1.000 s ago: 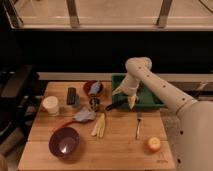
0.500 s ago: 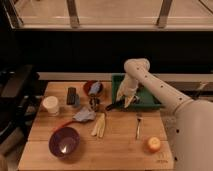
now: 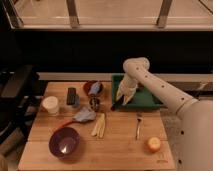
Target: Place brush in tray
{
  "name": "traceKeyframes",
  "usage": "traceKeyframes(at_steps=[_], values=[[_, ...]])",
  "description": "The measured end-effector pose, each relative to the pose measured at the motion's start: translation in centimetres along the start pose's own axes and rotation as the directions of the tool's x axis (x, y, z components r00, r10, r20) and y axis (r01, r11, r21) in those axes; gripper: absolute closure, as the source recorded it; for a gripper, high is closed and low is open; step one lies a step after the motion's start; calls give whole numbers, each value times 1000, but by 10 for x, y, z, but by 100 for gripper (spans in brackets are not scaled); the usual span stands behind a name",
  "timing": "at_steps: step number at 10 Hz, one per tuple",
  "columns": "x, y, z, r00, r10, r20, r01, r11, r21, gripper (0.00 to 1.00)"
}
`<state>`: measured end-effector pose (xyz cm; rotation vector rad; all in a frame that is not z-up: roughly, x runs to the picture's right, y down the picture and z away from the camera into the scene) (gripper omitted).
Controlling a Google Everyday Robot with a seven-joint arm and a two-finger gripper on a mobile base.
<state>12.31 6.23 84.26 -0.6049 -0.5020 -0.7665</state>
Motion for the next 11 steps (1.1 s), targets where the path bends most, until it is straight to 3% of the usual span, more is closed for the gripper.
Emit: traceKeyframes(at_steps=[3, 5, 7, 8, 9, 11], values=[[6, 2, -66, 997, -7, -78, 12, 997, 74, 100], [24, 10, -108, 990, -4, -140, 25, 989, 148, 100], [42, 14, -140, 987, -11, -159, 54, 962, 269, 100], [51, 13, -154, 987, -20, -161, 74, 939, 336, 100], [57, 8, -162, 985, -42, -166, 103, 921, 377, 100], [63, 2, -162, 983, -80, -163, 140, 905, 401, 100]])
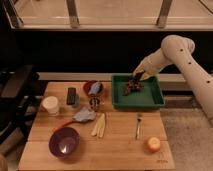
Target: Place brush in tray
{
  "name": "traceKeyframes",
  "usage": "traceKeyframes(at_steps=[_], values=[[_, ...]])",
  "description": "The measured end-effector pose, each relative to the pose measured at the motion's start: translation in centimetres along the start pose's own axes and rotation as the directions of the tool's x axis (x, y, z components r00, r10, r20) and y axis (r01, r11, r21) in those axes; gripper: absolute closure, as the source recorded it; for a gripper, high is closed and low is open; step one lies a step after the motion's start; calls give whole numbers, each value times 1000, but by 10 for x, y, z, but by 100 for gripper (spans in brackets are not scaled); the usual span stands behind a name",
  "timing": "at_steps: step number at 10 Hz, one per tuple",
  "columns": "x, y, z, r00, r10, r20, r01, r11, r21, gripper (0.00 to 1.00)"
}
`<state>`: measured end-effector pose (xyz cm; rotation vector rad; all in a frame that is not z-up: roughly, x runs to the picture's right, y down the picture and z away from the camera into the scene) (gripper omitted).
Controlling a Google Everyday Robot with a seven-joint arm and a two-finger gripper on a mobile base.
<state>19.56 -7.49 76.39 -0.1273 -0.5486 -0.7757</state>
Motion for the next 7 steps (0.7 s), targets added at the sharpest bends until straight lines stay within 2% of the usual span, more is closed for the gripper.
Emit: traceKeyframes(at_steps=[1, 3, 6, 7], values=[[0, -3, 4, 1000, -16, 19, 16, 1000, 9, 100], [-6, 1, 14, 998, -38, 49, 38, 999, 4, 100], [-24, 9, 37, 993, -67, 95, 71, 997, -41, 100], [-30, 18, 49, 991, -67, 114, 75, 995, -69, 100]])
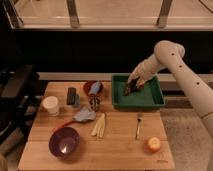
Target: Place brush in tray
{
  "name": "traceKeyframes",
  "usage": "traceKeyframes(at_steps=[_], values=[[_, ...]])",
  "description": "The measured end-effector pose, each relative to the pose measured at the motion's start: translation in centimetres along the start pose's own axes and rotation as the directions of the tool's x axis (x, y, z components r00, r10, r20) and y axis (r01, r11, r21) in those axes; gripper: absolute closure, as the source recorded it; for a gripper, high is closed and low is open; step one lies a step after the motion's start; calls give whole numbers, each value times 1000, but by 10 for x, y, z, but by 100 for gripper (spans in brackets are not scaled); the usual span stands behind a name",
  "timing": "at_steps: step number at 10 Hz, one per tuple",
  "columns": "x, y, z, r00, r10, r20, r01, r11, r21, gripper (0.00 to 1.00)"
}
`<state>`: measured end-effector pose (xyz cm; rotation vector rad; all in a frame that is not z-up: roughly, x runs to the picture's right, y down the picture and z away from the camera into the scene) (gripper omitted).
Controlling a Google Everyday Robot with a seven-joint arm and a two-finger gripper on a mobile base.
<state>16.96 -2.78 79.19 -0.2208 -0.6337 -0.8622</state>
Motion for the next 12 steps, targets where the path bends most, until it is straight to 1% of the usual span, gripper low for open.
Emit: traceKeyframes(at_steps=[1, 2, 3, 4, 5, 7, 8, 10, 12], values=[[-4, 8, 12, 1000, 4, 18, -4, 1000, -26, 100], [-8, 15, 21, 999, 8, 32, -7, 999, -53, 96], [-13, 18, 27, 999, 8, 44, -5, 997, -75, 90], [-20, 23, 39, 998, 7, 66, 0, 994, -106, 78], [-28, 27, 47, 996, 7, 88, 4, 992, -128, 67], [-36, 33, 54, 993, 13, 119, 4, 989, -148, 48], [-41, 35, 58, 991, 16, 134, 5, 988, -156, 36], [-46, 41, 64, 988, 21, 153, 5, 985, -170, 21], [-46, 40, 64, 988, 21, 156, 6, 985, -170, 20]])
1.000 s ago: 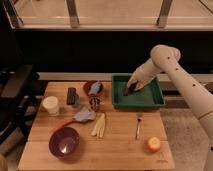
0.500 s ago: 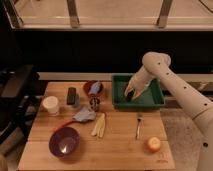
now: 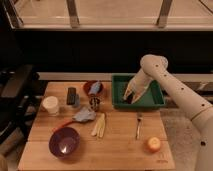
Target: Place brush in tray
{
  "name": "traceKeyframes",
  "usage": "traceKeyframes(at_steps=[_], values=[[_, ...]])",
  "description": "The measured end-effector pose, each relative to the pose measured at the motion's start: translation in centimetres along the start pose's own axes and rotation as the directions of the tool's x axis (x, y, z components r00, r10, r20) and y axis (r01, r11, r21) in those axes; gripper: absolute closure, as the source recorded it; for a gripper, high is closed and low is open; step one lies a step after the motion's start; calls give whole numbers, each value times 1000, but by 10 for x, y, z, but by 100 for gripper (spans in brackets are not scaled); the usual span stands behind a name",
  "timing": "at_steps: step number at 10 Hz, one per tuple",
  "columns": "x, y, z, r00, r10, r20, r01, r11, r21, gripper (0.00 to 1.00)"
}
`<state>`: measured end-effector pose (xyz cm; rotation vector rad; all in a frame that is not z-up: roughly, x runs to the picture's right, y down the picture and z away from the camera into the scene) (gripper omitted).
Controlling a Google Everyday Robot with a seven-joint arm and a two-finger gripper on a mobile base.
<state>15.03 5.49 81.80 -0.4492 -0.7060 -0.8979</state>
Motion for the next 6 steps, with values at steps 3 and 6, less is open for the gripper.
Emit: traceKeyframes(at_steps=[3, 6], values=[[0, 0, 0, 1000, 0, 1, 0, 1000, 0, 20], [0, 2, 1, 1000, 0, 3, 0, 1000, -2, 20]])
